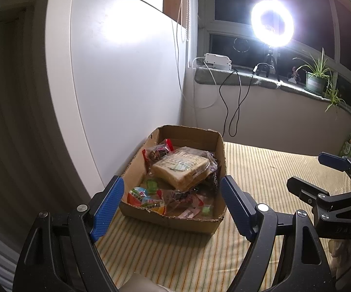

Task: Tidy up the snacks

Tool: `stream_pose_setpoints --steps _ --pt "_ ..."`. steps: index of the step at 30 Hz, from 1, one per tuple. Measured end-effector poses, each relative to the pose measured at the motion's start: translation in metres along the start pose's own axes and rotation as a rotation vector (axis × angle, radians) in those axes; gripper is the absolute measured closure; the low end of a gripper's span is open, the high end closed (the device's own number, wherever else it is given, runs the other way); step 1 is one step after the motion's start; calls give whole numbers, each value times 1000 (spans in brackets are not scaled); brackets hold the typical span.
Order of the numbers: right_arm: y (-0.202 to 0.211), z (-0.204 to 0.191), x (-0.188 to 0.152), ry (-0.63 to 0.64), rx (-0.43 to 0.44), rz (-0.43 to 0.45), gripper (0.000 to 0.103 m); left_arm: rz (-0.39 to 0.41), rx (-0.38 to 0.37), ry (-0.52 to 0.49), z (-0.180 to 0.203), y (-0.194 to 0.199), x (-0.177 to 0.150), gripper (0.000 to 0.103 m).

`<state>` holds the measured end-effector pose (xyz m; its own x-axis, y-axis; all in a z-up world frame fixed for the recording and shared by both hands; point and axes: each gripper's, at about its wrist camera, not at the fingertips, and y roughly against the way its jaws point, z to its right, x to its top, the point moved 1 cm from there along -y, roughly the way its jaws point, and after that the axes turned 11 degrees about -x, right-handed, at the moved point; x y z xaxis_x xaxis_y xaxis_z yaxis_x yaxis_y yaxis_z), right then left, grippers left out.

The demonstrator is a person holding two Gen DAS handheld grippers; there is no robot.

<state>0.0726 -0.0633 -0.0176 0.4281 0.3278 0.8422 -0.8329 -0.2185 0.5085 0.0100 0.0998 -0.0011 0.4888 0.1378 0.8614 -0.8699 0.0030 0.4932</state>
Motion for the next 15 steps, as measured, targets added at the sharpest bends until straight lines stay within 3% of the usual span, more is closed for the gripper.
stream_pose_setpoints --steps 15 --pt "4 9 -4 -1 -8 0 1 -1 -5 -2 4 1 -1 21"
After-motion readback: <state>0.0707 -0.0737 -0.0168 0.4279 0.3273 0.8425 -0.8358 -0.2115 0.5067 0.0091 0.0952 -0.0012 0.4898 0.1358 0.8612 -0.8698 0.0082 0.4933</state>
